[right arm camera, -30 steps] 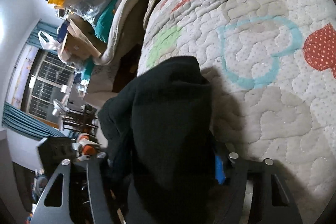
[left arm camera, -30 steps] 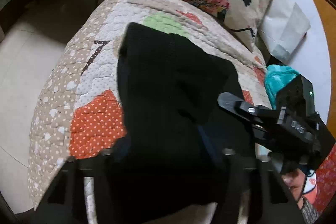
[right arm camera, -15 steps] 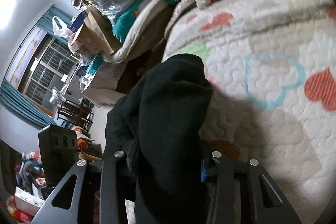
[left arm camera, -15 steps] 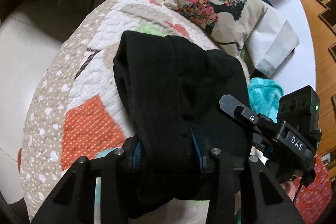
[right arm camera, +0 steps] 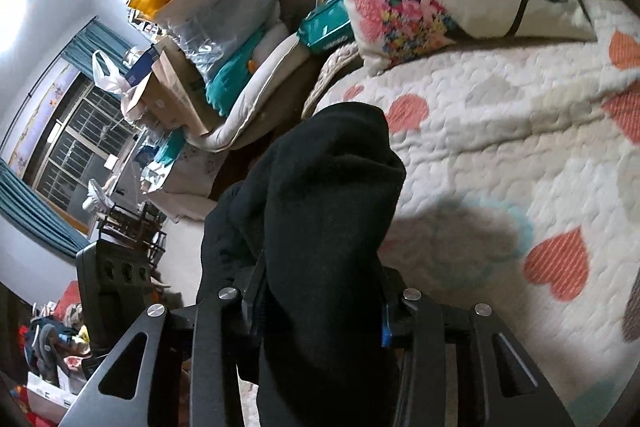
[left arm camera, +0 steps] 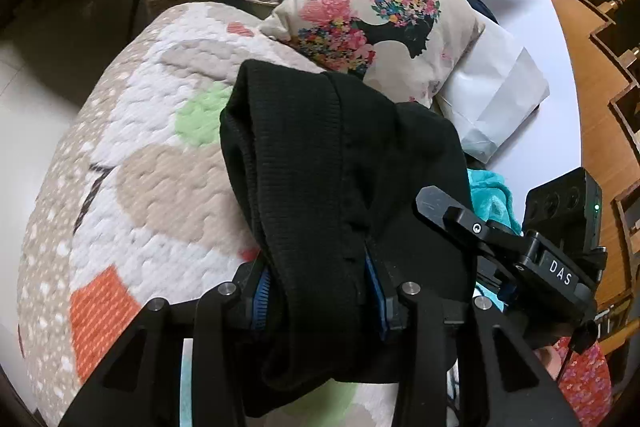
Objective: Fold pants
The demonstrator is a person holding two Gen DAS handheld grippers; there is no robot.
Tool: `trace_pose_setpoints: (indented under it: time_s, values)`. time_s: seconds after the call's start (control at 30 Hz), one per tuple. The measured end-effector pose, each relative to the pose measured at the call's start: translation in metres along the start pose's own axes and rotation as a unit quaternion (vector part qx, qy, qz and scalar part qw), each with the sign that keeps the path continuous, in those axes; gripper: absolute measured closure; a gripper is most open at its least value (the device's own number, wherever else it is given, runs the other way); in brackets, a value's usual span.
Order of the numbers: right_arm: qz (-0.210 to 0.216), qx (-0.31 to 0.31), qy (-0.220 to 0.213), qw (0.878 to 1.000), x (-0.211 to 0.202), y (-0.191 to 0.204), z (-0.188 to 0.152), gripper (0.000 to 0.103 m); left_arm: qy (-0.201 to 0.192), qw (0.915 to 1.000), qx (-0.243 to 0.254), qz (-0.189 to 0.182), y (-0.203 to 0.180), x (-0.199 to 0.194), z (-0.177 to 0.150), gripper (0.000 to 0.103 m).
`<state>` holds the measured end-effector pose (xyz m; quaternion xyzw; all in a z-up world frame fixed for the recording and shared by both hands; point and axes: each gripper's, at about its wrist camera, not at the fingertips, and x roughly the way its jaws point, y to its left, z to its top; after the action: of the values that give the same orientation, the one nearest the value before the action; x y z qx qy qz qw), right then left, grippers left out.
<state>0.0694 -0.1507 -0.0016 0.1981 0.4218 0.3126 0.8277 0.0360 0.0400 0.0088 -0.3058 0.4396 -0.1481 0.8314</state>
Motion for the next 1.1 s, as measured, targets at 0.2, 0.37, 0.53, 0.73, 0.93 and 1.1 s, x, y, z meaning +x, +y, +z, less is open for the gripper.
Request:
trace_pose_setpoints:
  time_s: [0.2,0.37,0.53,0.73,0.93,1.1]
  values:
    - [-0.021,0.002,0.004,1.0,0.0,-0.011,0.017,0.059,0.01,0.9999,0.006,-0.004,-0.006,0.02,0.011,0.064]
    - [-0.035,0.0,-0.002,0.999,0.005,-0.021,0.025,0.059,0.015,0.9999,0.005,0.0,-0.006,0.038,0.02,0.064]
    - [-0.029,0.018,-0.009,0.999,0.018,-0.037,0.033,0.059,0.014,0.9999,0.006,0.007,0.002,0.052,0.031,0.064]
    - [-0.053,0.002,-0.004,0.999,0.037,-0.046,0.037,0.059,0.028,0.9994,-0.006,0.021,0.017,0.075,0.04,0.064]
    - [-0.088,0.011,0.013,0.996,0.056,-0.072,0.031,0.055,0.04,0.9983,-0.01,0.04,0.03,0.09,0.042,0.056]
    - [-0.107,0.035,0.005,0.994,0.05,-0.087,0.029,0.038,0.047,0.9982,-0.026,0.026,0.036,0.091,0.044,0.052]
